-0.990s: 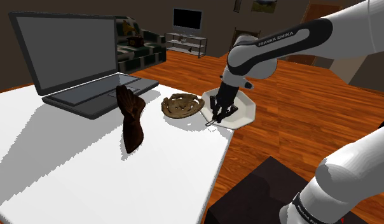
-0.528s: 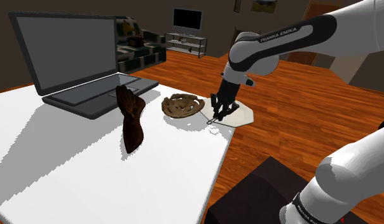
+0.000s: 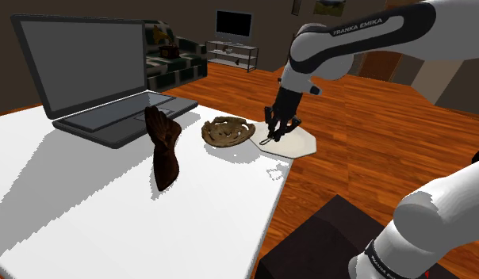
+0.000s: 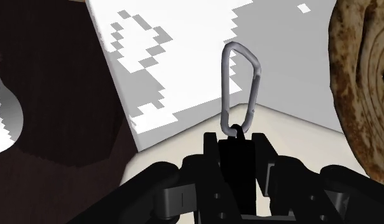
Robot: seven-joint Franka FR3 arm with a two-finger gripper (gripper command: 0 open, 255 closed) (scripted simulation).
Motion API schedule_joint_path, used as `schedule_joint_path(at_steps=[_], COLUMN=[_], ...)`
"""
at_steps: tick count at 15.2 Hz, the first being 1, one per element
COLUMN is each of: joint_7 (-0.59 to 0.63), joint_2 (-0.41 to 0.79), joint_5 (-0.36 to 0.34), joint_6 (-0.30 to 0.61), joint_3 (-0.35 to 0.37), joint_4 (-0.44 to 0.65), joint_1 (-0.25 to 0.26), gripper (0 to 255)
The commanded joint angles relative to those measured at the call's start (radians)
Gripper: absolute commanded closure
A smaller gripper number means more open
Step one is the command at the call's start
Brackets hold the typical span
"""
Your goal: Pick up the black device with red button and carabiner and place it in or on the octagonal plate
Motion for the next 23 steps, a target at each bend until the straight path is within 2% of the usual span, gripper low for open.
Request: schedule_joint_path(at_steps=[1, 3, 11, 23], joint_7=[0.006, 0.011, -0.132, -0.165], joint_2=[-0.011, -0.016, 0.155, 0.203], joint_5=[-0.003, -0.006, -0.072, -0.058], joint_6=[-0.031, -0.055, -0.090, 0.069], joint_3=[-0.003, -0.005, -0.108, -0.101], joint_4=[0.020, 0.039, 0.207, 0.093], joint_1=[-0.001, -0.002, -0.082, -0.077], gripper=[255, 255, 255, 255])
